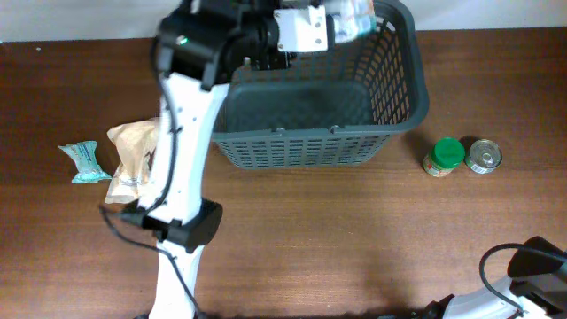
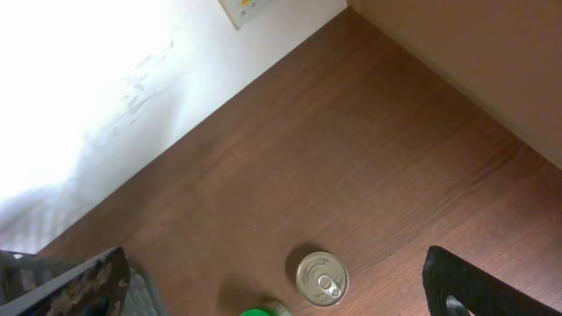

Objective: Pack container
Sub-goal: 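Lower the tissue stack into the basket and open the left gripper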

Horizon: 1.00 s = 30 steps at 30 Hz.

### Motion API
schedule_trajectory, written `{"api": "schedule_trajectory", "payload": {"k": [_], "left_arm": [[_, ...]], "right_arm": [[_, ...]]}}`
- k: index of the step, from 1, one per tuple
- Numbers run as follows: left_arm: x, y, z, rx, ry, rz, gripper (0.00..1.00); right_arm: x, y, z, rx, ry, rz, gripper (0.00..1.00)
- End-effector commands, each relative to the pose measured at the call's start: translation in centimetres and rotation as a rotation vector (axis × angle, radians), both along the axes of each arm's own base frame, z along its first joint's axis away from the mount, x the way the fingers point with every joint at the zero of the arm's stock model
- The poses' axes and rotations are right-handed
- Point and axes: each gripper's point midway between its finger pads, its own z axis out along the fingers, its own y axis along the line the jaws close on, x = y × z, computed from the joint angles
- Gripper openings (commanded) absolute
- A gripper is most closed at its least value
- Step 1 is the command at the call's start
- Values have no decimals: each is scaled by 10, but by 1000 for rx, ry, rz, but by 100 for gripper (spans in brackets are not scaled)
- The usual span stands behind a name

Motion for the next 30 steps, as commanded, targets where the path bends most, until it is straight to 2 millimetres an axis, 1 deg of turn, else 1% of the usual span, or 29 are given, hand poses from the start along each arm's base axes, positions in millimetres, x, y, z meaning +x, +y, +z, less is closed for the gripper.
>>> {"api": "schedule_trajectory", "payload": {"k": [1, 5, 7, 8, 9, 12, 14, 15, 16, 17, 18, 21, 22, 23, 24, 26, 27, 28, 30], "left_arm": [[12, -17, -58, 44, 90, -107, 2], [25, -21, -109, 85, 177, -100, 2], [31, -23, -129, 94, 201, -100, 2], [36, -25, -145, 102, 223, -99, 2], [37, -26, -155, 108, 237, -98, 2], [42, -26, -176, 125, 264, -94, 2], [46, -24, -185, 145, 266, -81, 2], [47, -23, -186, 151, 263, -76, 2], [48, -22, -187, 159, 260, -68, 3], [49, -21, -187, 155, 267, -51, 11], [51, -20, -185, 143, 273, -15, 20], [63, -13, -169, 74, 289, 177, 31], [66, -9, -161, 40, 298, 255, 40], [70, -4, -149, -10, 308, 359, 54], [73, 7, -126, -105, 320, 531, 74], [66, 15, -97, -182, 327, 601, 97], [61, 18, -86, -198, 324, 610, 99], [54, 23, -71, -209, 314, 612, 99], [39, 29, -51, -217, 304, 610, 99]], "right_arm": [[-3, 1, 4, -7, -5, -6, 99], [-3, 1, 4, -8, -5, -6, 99], [-3, 1, 4, -8, -5, -6, 99], [-3, 1, 4, -8, -5, -6, 99], [-3, 1, 4, -7, -5, -6, 99], [-3, 1, 4, -7, -5, -6, 99], [-3, 1, 4, -7, -5, -6, 99], [-3, 1, 4, -8, -5, -6, 99], [-3, 1, 4, -8, -5, -6, 99], [-3, 1, 4, -8, -5, -6, 99], [-3, 1, 4, -7, -5, -6, 99], [-3, 1, 4, -7, -5, -6, 99], [-3, 1, 4, -8, -5, -6, 99], [-3, 1, 4, -8, -5, -6, 99], [-3, 1, 4, -7, -5, -6, 99], [-3, 1, 4, -7, -5, -6, 99], [-3, 1, 4, -8, -5, -6, 99], [-3, 1, 4, -8, -5, -6, 99], [-3, 1, 4, -8, -5, -6, 99]]}}
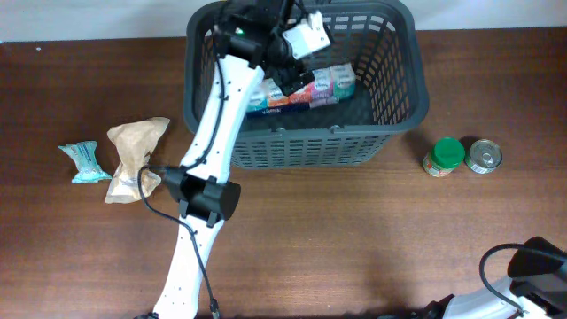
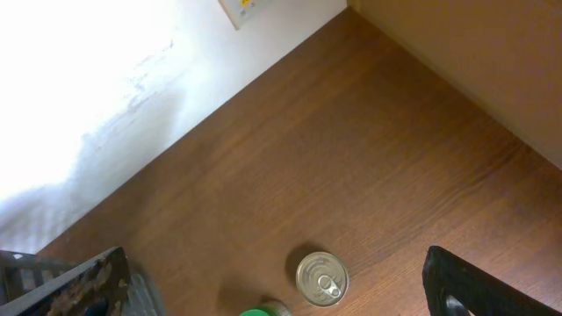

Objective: Pack container
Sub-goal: 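Lower the tissue stack into the basket and open the left gripper, then grasp the tan paper bag with the left gripper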

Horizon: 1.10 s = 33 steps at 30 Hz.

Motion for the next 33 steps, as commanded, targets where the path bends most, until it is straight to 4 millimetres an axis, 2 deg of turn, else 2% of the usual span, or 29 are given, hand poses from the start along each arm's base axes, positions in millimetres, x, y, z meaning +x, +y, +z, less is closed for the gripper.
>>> {"api": "schedule_trajectory", "payload": {"k": [1, 4, 9, 12, 15, 16, 19, 22, 26, 27, 28, 33], "left_arm": [[-28, 25, 91, -115, -82, 161, 99], [-57, 41, 123, -128, -89, 191, 99], [-91, 95, 177, -162, -147, 340, 99], [-105, 141, 206, -200, -195, 462, 99], [-109, 187, 224, -225, -240, 580, 99], [-112, 220, 231, -245, -258, 680, 99], [-117, 264, 228, -270, -232, 818, 99], [-122, 293, 203, -281, -111, 883, 99], [-137, 342, 141, -222, 109, 1036, 99], [-139, 352, 123, -211, 168, 1068, 99], [-142, 365, 83, -215, 289, 1108, 99], [-147, 383, -26, -196, 499, 1166, 99]], "right_arm": [[-3, 1, 4, -8, -5, -5, 99], [-3, 1, 4, -8, -5, -5, 99], [-3, 1, 4, -8, -5, -5, 99], [-3, 1, 4, -8, -5, -5, 99], [-3, 1, 4, -8, -5, -5, 99], [-3, 1, 4, -8, -5, -5, 99], [-3, 1, 4, -8, -5, -5, 99], [-3, 1, 4, -8, -5, -5, 99], [-3, 1, 4, -8, -5, -5, 99], [-3, 1, 4, -8, -5, -5, 99], [-3, 1, 4, -8, -5, -5, 99], [-3, 1, 4, -8, -5, -5, 99]]}}
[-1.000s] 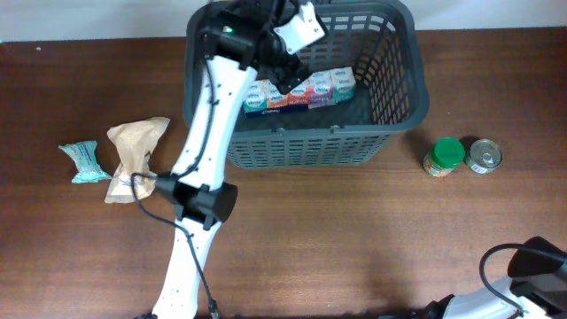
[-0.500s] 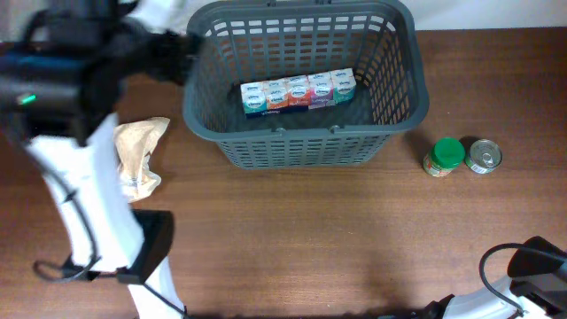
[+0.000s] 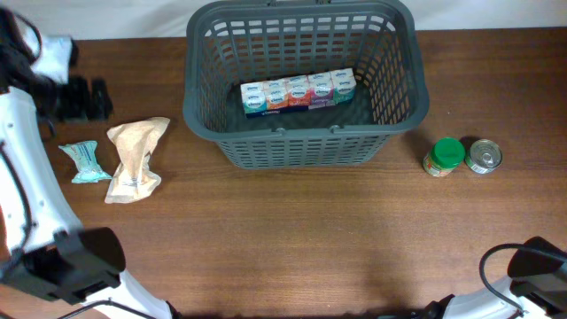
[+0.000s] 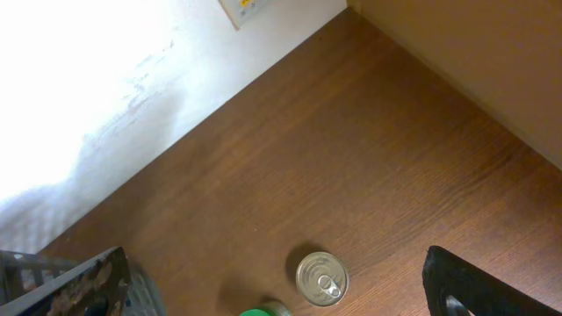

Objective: Pack container
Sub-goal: 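Grasp the tan paper bag with the left gripper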

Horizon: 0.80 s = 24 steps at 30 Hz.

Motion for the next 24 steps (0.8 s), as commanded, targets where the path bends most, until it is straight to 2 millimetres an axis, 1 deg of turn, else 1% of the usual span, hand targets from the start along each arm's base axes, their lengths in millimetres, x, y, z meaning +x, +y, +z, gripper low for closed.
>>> {"api": "schedule_trajectory", "payload": {"k": [1, 2, 3, 4, 6, 8, 9, 12, 16, 18, 24], "left_arm": [[-14, 0, -76, -94, 133, 28, 99], [-15, 0, -95, -103, 147, 29, 99], [-15, -2, -109, -113, 150, 26, 99], [-12, -5, -128, -111, 142, -1, 99], [-9, -6, -140, -89, 135, -16, 99], [-4, -2, -144, -54, 123, -17, 99], [-2, 2, -144, -23, 116, -13, 99], [7, 12, -143, 26, 87, -4, 99], [15, 15, -146, 35, 63, -3, 99], [16, 16, -153, 31, 73, -3, 99], [15, 8, -185, -33, 136, -11, 99]], "right_arm": [[-3, 1, 4, -7, -5, -6, 99], [-3, 1, 4, -7, -5, -5, 99], [-3, 1, 4, -7, -5, -6, 99], [-3, 1, 4, -7, -5, -6, 99], [-3, 1, 4, -7, -5, -5, 99], [-3, 1, 4, -7, -5, -5, 99], [-3, 1, 4, -7, -5, -5, 99], [-3, 1, 4, -7, -5, -6, 99], [-3, 1, 4, -7, -5, -6, 99], [-3, 1, 4, -7, -5, -6, 99], [-3, 1, 4, -7, -5, -6, 99]]}}
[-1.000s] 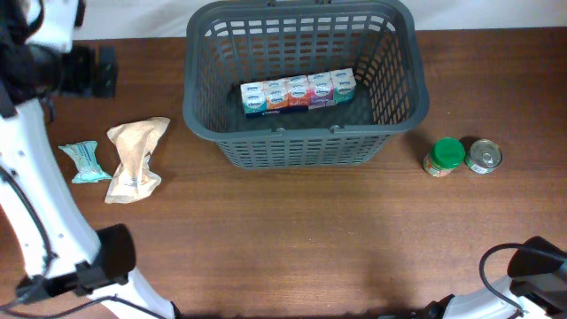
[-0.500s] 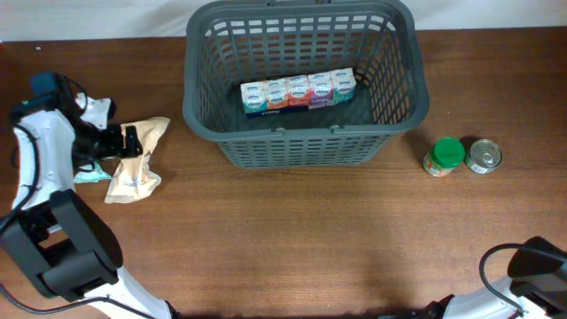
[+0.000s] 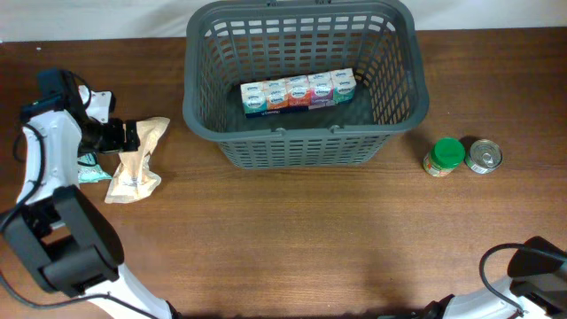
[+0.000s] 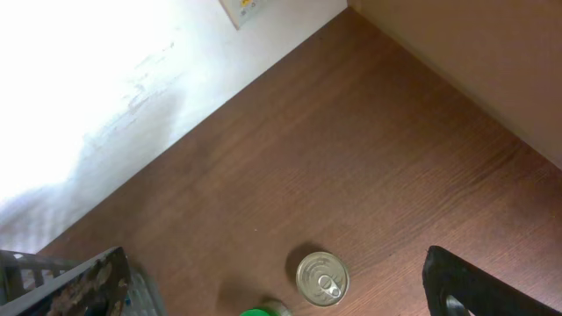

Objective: Pack container
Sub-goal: 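Grasp the tan paper bag with the left gripper, then place the tan paper bag into the basket with the left gripper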

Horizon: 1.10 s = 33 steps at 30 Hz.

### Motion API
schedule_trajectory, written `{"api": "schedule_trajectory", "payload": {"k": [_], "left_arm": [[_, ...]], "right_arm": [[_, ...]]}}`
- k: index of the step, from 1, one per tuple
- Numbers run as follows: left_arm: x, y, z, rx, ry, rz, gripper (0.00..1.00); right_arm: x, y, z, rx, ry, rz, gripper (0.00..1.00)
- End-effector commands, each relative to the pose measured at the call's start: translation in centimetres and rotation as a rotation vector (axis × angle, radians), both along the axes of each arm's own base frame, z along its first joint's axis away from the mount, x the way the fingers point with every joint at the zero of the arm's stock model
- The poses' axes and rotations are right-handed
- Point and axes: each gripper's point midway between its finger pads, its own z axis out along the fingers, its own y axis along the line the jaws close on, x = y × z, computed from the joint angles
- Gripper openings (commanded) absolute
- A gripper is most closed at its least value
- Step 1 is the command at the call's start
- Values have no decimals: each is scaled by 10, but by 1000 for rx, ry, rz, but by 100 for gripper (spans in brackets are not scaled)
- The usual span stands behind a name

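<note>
A grey basket [image 3: 407,106] stands at the back middle, and a row of small cartons [image 3: 299,91] lies in it. Left of the basket lie a tan pouch [image 3: 135,168] and a teal packet [image 3: 89,170], which my left arm partly covers. My left gripper [image 3: 127,136] sits at the pouch's upper left edge and looks open. Right of the basket stand a green-lidded jar [image 3: 445,155] and a tin can [image 3: 484,156]. My right gripper [image 4: 272,281] hangs open high above the tin can [image 4: 321,278], with nothing between its fingers.
A wall with a socket plate [image 4: 241,9] borders the table's far side. The basket's corner [image 4: 136,294] shows at the lower left of the right wrist view. My right arm's base [image 3: 532,266] is at the front right corner.
My left gripper has moved from the table's far left, behind the teal packet, to the tan pouch's upper left edge. The right arm has not moved.
My left gripper held the pack of cartons over the basket's back rim. Then it was low in the basket with the cartons on the floor. Then it was away at the far left, the cartons left in the basket. Now it is at the tan pouch.
</note>
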Motion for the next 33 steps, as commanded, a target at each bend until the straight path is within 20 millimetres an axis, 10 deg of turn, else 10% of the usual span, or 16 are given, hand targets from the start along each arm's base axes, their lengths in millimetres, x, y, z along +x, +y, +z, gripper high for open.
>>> {"api": "schedule_trajectory", "payload": {"k": [1, 23, 30, 33], "left_arm": [[-1, -6, -31, -50, 61, -20, 100], [-12, -23, -100, -114, 216, -71, 85], [-10, -33, -98, -109, 223, -91, 3], [-3, -40, -82, -108, 228, -112, 2]], "right_arm": [[-3, 1, 4, -8, -5, -6, 99], [-3, 1, 4, -8, -5, -6, 99], [-3, 1, 4, -8, -5, -6, 99], [-3, 1, 4, -8, -5, -6, 99]]}}
